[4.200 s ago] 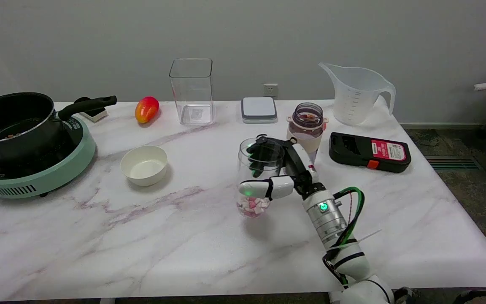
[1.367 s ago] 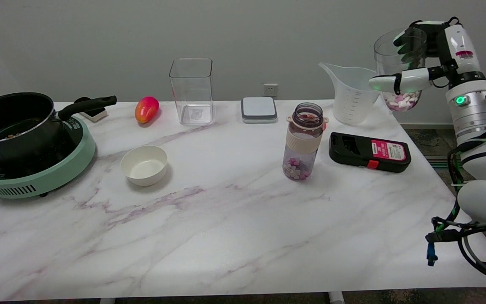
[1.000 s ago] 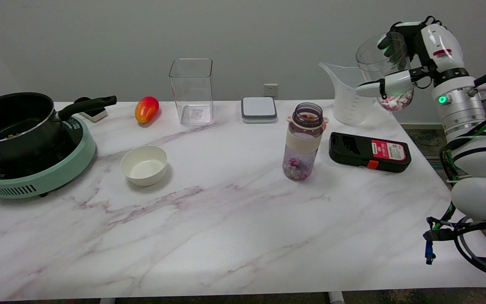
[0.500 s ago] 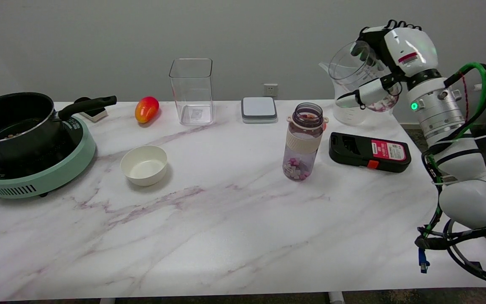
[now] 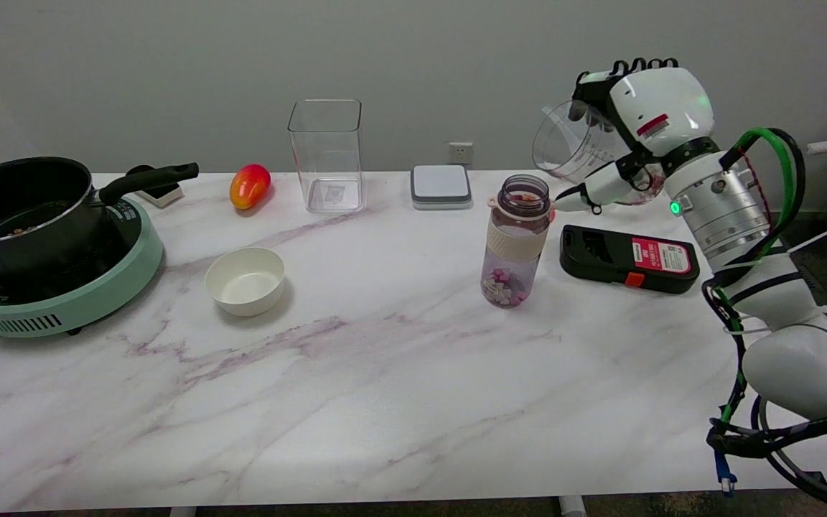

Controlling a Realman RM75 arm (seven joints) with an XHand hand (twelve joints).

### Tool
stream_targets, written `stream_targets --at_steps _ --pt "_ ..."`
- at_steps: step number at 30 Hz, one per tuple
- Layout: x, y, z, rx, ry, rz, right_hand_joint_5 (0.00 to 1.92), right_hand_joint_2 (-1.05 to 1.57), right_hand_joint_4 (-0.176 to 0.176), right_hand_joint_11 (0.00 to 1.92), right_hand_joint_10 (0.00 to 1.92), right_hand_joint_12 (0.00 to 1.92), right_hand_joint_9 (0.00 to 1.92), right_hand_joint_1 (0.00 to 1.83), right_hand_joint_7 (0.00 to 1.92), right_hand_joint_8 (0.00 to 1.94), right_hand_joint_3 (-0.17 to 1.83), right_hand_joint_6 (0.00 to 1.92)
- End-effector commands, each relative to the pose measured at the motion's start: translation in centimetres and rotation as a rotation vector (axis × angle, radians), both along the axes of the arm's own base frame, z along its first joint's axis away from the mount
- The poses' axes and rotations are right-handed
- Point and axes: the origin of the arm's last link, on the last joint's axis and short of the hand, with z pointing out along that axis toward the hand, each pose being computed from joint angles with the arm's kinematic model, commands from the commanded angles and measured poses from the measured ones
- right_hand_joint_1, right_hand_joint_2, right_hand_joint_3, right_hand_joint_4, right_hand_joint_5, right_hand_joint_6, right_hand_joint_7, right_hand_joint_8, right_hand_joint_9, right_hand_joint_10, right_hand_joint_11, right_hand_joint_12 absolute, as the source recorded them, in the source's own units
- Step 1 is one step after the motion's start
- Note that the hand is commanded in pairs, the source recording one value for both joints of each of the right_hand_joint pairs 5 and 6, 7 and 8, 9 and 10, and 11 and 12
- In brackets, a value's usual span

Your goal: Pour the contents of the measuring cup into the bottle.

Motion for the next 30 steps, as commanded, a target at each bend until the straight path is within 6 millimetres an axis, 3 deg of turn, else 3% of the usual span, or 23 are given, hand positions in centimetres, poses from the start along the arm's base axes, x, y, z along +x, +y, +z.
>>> stream_targets --at_steps 1,6,30 --pt "-1.0 0.6 -0.6 -0.050 0.210 -0.093 1.92 1.50 0.000 1.37 1.62 1.37 1.62 1.28 1.86 1.86 0.26 1.92" --pt "-0.1 0.4 0.2 -0.070 0.228 -0.097 1.92 1.40 0.000 1.35 1.59 1.35 1.59 1.33 1.84 1.84 0.29 1.92" --pt "2.3 -1.8 0.5 -0.046 0.321 -0.156 1.86 1.10 0.000 1.29 1.52 1.29 1.52 1.48 1.77 1.77 0.43 1.86"
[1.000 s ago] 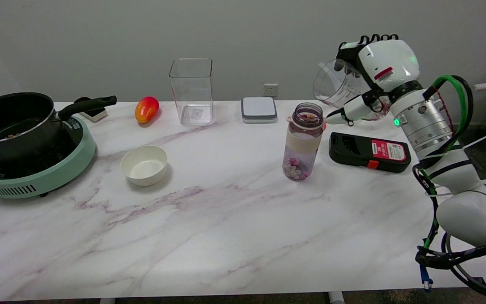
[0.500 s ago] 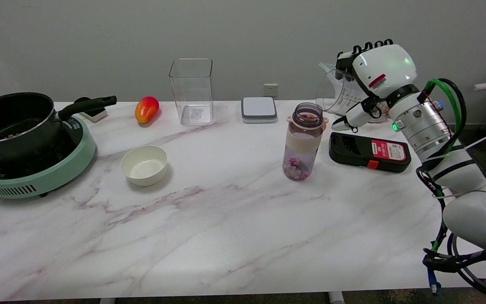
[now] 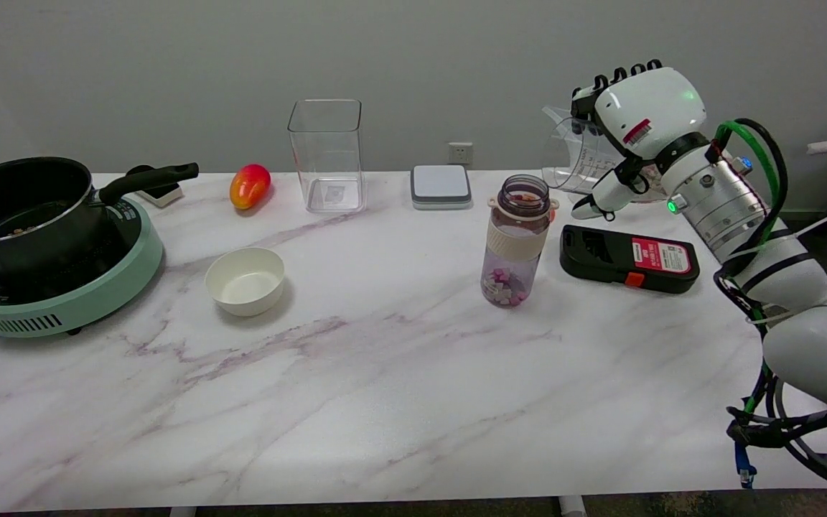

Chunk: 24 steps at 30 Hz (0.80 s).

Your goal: Pour the contents of the measuring cup into the bottle.

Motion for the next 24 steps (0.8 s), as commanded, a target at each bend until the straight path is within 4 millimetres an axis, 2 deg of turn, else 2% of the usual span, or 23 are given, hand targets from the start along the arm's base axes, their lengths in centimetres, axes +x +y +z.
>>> stream_targets --at_steps 1,14,24 --pt "2.0 -1.3 0.4 0.008 0.088 -0.043 1.85 1.10 0.000 1.29 1.52 1.29 1.52 1.48 1.77 1.77 0.44 1.85" --pt "3.4 -1.8 0.6 0.034 0.161 -0.077 1.86 1.06 0.000 1.29 1.52 1.29 1.52 1.49 1.77 1.77 0.48 1.86" --pt "2.3 -1.9 -0.2 0.056 0.201 -0.115 1.86 1.08 0.000 1.29 1.52 1.29 1.52 1.49 1.77 1.77 0.47 1.86"
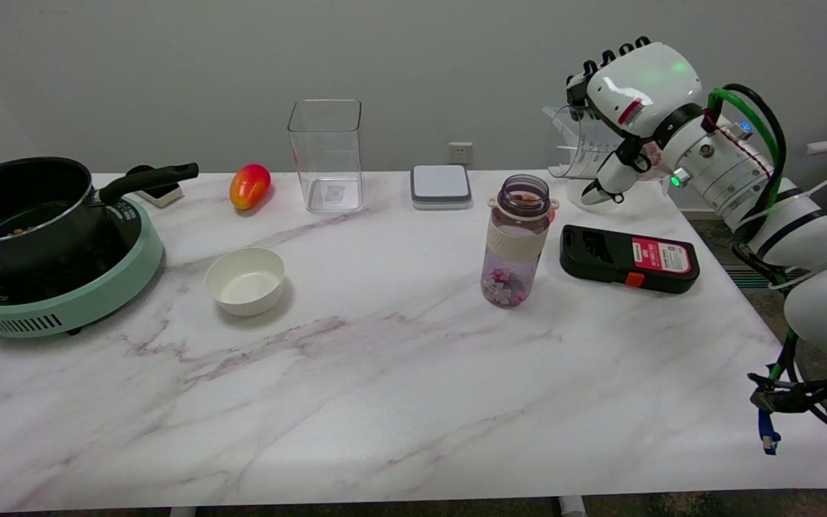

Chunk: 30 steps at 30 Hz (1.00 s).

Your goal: Pour the contents of the measuring cup into the bottle.

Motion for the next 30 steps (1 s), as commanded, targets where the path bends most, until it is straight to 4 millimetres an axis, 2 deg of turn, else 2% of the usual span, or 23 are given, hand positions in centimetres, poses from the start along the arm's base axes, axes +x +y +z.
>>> stream_targets --at_steps 1,16,30 --pt "-0.27 -0.45 -0.77 0.032 0.070 -0.054 1.86 1.08 0.000 1.29 1.52 1.29 1.52 1.49 1.77 1.77 0.46 1.86" --pt "-1.13 -0.59 -1.35 0.044 0.102 -0.093 1.84 1.05 0.000 1.29 1.52 1.29 1.52 1.51 1.77 1.77 0.47 1.84" --pt "-0.14 -0.80 -1.12 0.041 0.127 -0.079 1.85 1.04 0.000 1.30 1.52 1.30 1.52 1.52 1.77 1.77 0.48 1.85"
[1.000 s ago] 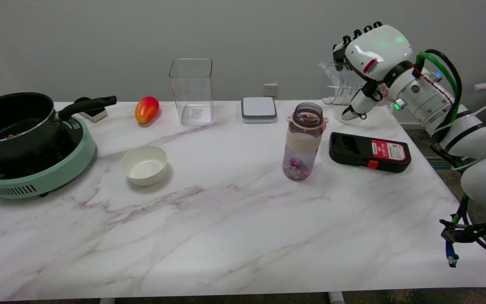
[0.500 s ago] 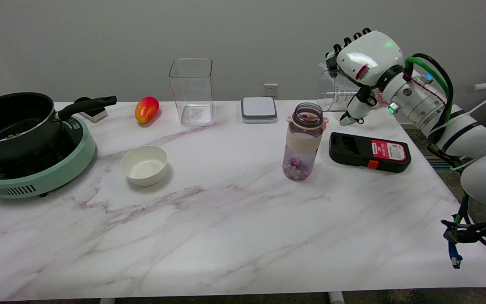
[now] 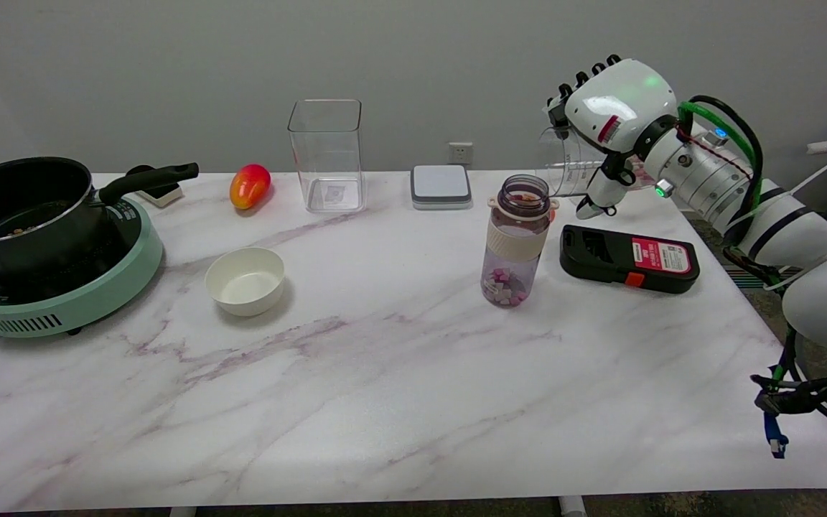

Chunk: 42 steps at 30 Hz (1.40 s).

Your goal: Pour the contents of the measuring cup into the bottle.

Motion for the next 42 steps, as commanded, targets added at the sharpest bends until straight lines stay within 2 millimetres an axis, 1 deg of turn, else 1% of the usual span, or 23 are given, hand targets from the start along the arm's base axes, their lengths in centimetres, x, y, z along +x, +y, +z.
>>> stream_targets --at_steps 1,4,12,21,26,34,42 --pt "0.8 -0.2 0.0 0.006 0.036 0.001 1.85 1.04 0.000 1.30 1.52 1.30 1.52 1.52 1.77 1.77 0.48 1.85" --pt "1.1 -0.4 0.0 0.013 0.053 -0.001 1.85 1.04 0.000 1.30 1.53 1.30 1.53 1.52 1.77 1.77 0.48 1.85" --pt "1.9 -0.7 0.0 0.022 0.026 0.006 1.85 1.04 0.000 1.30 1.53 1.30 1.53 1.52 1.77 1.77 0.49 1.85" --pt "2.9 -1.6 -1.1 0.059 0.055 -0.013 1.84 1.04 0.000 1.30 1.53 1.30 1.53 1.52 1.77 1.77 0.48 1.84" --pt "3.4 -1.8 -1.2 0.067 0.075 -0.015 1.84 1.05 0.000 1.30 1.53 1.30 1.53 1.52 1.77 1.77 0.48 1.84" --pt "3.4 -1.8 -1.2 0.058 0.132 0.000 1.85 1.06 0.000 1.31 1.54 1.31 1.54 1.51 1.78 1.78 0.46 1.85" --pt "3.4 -1.7 -1.2 0.042 0.195 0.030 1.88 1.15 0.000 1.32 1.55 1.32 1.55 1.48 1.79 1.79 0.39 1.88"
